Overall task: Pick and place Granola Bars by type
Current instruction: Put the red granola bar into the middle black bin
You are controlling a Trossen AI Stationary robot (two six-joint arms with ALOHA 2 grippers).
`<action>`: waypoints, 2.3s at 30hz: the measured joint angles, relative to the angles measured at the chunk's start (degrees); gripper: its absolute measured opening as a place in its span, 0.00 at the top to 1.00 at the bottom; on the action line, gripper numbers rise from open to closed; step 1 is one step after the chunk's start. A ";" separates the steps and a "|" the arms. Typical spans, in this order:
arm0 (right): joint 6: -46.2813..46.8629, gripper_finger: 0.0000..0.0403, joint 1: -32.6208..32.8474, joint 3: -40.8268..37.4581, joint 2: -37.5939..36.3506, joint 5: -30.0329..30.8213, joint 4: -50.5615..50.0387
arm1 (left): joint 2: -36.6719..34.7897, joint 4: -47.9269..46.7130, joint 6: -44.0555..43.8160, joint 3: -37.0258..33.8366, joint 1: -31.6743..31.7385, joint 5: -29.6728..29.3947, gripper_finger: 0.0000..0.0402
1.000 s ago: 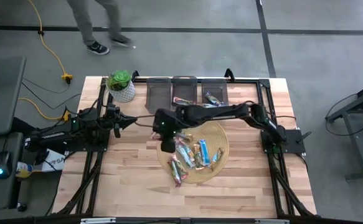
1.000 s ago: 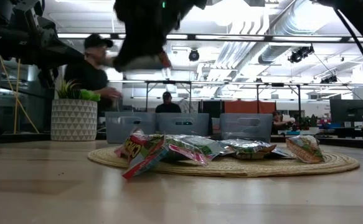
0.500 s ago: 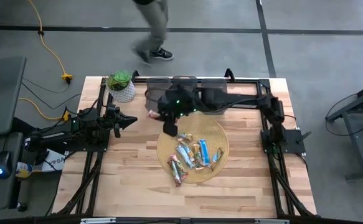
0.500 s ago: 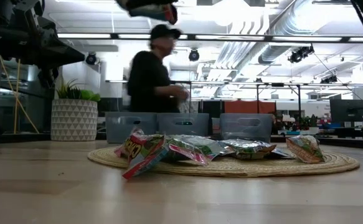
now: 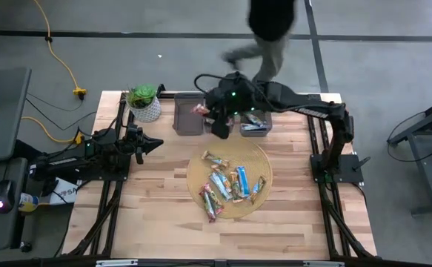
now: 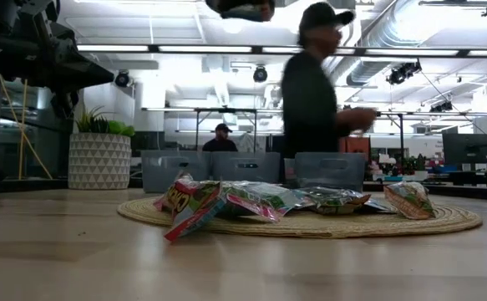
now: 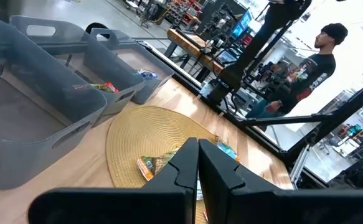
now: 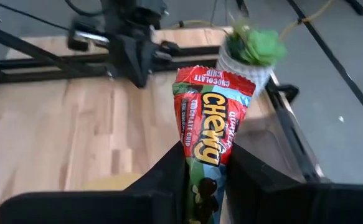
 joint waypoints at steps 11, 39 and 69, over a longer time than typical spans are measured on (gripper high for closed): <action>-5.59 0.82 -10.03 0.00 0.60 -0.71 -6.78 | 0.00 -0.02 0.04 0.00 0.01 -0.62 0.98; -5.58 0.82 -19.96 -0.08 24.38 -7.42 -5.52 | 0.02 0.00 0.46 0.00 0.01 -1.51 0.98; -18.96 0.82 -17.14 0.00 25.23 -14.33 -6.12 | 0.00 0.02 0.26 0.00 0.01 -1.51 0.98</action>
